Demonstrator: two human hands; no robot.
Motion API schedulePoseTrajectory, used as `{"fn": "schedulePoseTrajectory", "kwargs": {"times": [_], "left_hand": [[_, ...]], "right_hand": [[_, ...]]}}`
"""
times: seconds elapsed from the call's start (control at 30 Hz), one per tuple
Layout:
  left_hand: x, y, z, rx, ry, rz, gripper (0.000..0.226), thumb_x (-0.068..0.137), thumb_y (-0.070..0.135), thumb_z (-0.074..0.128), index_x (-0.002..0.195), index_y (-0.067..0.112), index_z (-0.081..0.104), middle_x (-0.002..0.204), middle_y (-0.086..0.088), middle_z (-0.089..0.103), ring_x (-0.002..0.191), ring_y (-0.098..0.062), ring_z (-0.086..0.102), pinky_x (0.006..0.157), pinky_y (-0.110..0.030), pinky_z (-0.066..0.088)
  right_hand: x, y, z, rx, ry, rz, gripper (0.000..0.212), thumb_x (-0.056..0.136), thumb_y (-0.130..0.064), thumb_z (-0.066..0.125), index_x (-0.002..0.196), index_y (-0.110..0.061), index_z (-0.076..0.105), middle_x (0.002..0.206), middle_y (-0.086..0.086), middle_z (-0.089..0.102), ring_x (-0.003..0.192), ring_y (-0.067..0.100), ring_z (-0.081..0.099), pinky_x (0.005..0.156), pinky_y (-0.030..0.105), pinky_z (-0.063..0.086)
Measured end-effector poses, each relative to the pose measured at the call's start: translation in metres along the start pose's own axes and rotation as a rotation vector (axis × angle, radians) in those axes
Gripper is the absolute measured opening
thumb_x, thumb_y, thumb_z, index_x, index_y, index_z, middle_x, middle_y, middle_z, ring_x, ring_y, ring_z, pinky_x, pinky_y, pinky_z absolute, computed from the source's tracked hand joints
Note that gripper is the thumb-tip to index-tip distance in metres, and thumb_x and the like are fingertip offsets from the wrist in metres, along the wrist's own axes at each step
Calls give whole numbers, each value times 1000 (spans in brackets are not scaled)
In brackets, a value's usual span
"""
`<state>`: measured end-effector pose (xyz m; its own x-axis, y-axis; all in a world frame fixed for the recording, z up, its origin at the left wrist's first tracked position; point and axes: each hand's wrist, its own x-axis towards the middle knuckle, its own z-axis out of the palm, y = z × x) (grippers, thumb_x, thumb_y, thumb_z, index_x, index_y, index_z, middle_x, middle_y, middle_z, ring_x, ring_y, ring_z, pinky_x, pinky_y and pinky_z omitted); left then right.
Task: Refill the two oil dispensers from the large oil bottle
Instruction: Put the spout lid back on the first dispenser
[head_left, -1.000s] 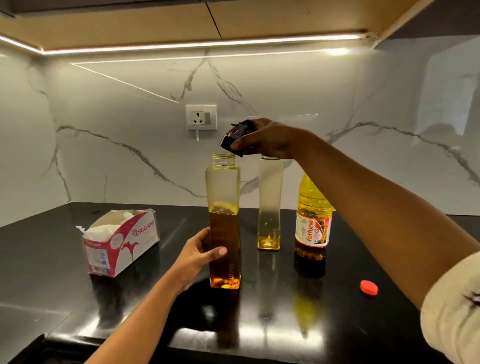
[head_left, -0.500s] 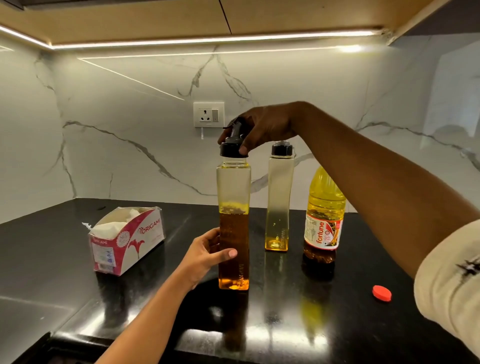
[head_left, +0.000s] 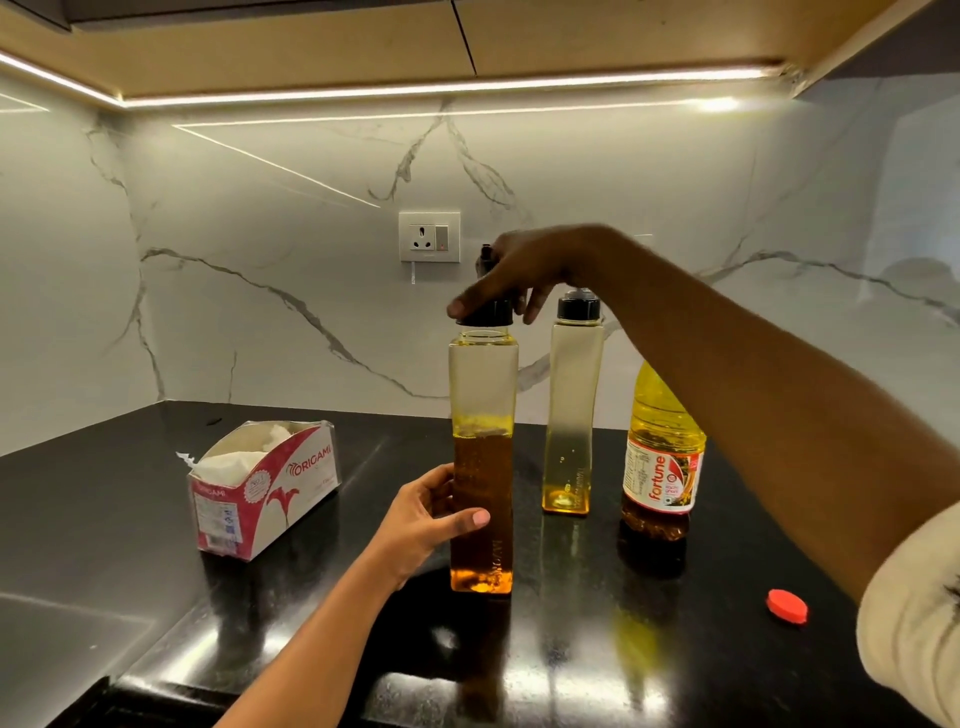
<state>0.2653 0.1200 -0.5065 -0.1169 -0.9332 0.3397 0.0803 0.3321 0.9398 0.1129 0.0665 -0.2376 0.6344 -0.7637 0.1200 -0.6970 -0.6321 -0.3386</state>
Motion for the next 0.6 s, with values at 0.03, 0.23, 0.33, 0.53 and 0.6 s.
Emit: {"fn": "schedulePoseTrajectory", "kwargs": {"times": [0.03, 0.23, 0.33, 0.53, 0.6], "left_hand": [[0, 0, 0, 2, 0, 1, 89, 43, 45, 94, 119, 13, 60, 110, -7, 72, 103, -20, 69, 77, -21, 55], [-1, 0, 0, 27, 1, 2, 87, 43, 48, 93, 117, 15, 61, 109, -5, 73, 102, -18, 69, 76, -20, 54], [-1, -1, 0, 38, 7, 4, 85, 44, 48, 93, 116, 17, 62, 109, -4, 73, 102, -18, 69, 77, -20, 54], [1, -5, -2, 58, 16, 5, 84, 47, 48, 93, 119, 17, 61, 112, -6, 71, 106, -21, 67, 82, -25, 55], [1, -6, -2, 62, 21, 9, 83, 48, 47, 93, 119, 17, 62, 113, -7, 71, 107, -22, 67, 83, -26, 55]], "right_hand": [[0, -1, 7, -29, 57, 35, 56, 60, -63, 69, 91, -17, 57, 95, 5, 65, 84, 17, 62, 61, 27, 53], [-17, 29, 39, 752, -53, -179, 50, 86, -40, 54, 128, -16, 47, 129, 7, 53, 118, 17, 52, 97, 32, 45], [-25, 44, 43, 1042, -72, -271, 32, 90, -9, 51, 123, -7, 50, 113, 9, 60, 101, 17, 61, 90, 27, 50], [-23, 37, 46, 686, 177, -178, 43, 78, -14, 71, 115, -15, 50, 114, 9, 59, 108, 20, 56, 98, 33, 46], [-19, 29, 52, 621, 265, -112, 54, 72, -24, 77, 113, -16, 44, 111, 8, 57, 108, 23, 54, 96, 33, 47]]}}
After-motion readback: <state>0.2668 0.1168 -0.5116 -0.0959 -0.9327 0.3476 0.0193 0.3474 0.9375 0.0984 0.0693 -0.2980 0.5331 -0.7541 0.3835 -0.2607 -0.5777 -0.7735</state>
